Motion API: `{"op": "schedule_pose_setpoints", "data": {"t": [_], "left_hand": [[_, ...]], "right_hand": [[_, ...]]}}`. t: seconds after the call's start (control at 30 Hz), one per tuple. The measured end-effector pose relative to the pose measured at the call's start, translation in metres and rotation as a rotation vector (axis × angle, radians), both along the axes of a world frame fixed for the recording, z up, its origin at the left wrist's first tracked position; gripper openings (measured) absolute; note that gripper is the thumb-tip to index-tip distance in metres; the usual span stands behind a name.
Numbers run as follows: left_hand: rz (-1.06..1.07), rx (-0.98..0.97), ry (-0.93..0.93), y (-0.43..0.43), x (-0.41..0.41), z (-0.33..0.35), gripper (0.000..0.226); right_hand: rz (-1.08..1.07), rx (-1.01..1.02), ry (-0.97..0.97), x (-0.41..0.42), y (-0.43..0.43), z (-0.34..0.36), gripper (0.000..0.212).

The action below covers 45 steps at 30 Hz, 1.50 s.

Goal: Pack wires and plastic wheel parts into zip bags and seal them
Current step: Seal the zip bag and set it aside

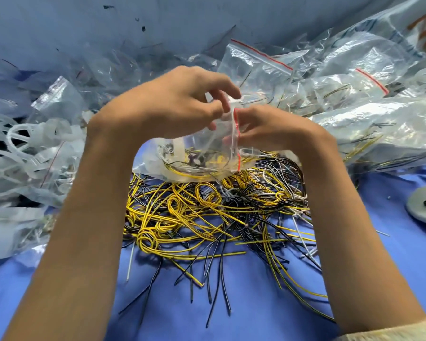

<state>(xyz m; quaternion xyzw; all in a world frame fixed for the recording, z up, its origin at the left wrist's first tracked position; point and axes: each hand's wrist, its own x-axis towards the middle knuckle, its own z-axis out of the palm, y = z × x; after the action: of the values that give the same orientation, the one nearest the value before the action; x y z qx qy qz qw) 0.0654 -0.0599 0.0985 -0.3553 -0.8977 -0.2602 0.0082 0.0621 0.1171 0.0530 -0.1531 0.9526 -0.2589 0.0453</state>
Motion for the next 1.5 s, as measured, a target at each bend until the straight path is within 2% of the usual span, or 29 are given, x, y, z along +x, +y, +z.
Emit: {"op": "schedule_pose_setpoints", "data": {"t": [0.17, 0.27, 0.33, 0.47, 0.53, 0.77, 0.9, 1.13, 1.23, 1.5], "left_hand": [[0.129, -0.019, -0.015, -0.018, -0.017, -0.005, 0.036], [0.207, -0.11, -0.04, -0.027, -0.028, -0.011, 0.036], [0.233, -0.233, -0.077, -0.031, -0.035, -0.017, 0.035], [0.243, -0.437, -0.173, -0.035, -0.046, -0.031, 0.036], [0.253, -0.457, -0.193, -0.034, -0.049, -0.038, 0.038], [0.327, -0.445, -0.195, -0.033, -0.058, -0.052, 0.04], [0.339, -0.453, -0.201, -0.034, -0.06, -0.056, 0.04], [0.34, -0.501, -0.171, -0.038, -0.06, -0.057, 0.043], [0.341, -0.483, -0.187, -0.039, -0.061, -0.058, 0.045], [0.327, -0.46, -0.243, -0.041, -0.059, -0.054, 0.047]], "right_hand": [[-0.013, 0.008, -0.057, -0.003, -0.006, -0.006, 0.038], [0.008, 0.058, -0.113, -0.003, -0.01, -0.007, 0.051], [0.047, 0.105, -0.144, -0.002, -0.011, -0.007, 0.066], [0.001, 0.221, -0.154, -0.002, -0.008, -0.007, 0.115], [-0.001, 0.213, -0.171, -0.003, -0.006, -0.008, 0.121], [0.02, 0.241, -0.152, -0.006, 0.0, -0.009, 0.128], [0.001, 0.267, -0.149, -0.006, 0.006, -0.008, 0.124], [-0.025, 0.151, -0.222, -0.007, 0.013, -0.006, 0.119], [-0.03, 0.152, -0.246, -0.008, 0.012, -0.007, 0.124], [-0.026, 0.089, -0.273, -0.007, 0.014, -0.01, 0.104]]}}
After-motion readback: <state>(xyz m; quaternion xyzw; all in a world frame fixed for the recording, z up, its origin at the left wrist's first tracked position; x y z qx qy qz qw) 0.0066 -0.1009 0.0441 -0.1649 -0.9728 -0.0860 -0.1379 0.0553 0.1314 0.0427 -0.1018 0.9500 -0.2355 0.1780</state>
